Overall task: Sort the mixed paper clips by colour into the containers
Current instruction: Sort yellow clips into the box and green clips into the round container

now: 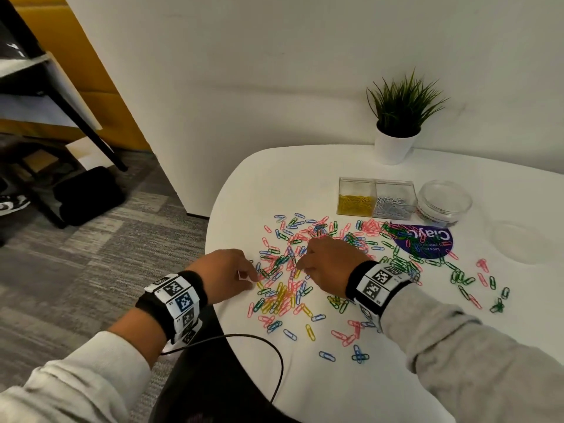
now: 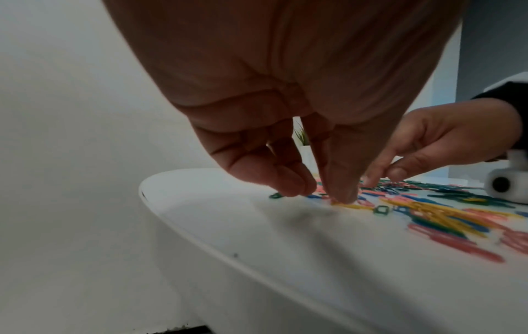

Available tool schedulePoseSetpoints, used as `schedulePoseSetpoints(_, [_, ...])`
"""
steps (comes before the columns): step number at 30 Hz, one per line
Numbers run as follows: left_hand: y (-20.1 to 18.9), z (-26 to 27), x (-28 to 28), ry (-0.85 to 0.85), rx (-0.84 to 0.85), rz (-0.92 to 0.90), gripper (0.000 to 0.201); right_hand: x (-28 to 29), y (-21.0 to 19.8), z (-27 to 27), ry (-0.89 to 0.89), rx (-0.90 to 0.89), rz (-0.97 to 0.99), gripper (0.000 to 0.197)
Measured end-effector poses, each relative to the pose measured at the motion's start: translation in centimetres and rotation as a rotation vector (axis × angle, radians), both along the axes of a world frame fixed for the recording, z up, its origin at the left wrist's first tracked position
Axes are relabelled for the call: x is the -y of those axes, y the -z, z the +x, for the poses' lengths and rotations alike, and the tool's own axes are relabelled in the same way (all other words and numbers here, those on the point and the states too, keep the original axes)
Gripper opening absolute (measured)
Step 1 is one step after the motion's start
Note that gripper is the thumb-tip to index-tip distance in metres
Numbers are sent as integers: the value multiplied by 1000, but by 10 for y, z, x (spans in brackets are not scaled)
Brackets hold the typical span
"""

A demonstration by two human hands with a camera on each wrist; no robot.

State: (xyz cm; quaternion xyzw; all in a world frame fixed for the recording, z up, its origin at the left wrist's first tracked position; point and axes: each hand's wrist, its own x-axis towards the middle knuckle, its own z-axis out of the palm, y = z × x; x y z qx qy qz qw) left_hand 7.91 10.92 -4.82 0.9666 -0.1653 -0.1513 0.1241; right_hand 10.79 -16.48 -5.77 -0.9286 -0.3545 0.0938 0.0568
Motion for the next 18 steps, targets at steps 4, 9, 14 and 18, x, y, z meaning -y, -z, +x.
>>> schedulePoseSetpoints(4, [3, -3, 7, 59, -12, -12, 17, -6, -3, 6, 35, -35, -51, 28])
schedulePoseSetpoints(9, [5, -3, 10, 108, 55, 32, 14, -6, -3, 7, 65, -63, -50, 17])
schedulePoseSetpoints(14, [9, -7, 13, 170, 123, 31, 12, -7, -4, 3, 43, -108, -28, 12])
schedulePoseSetpoints(18, [6, -7, 13, 183, 112, 33, 14, -6, -6, 2, 66, -153, -50, 9])
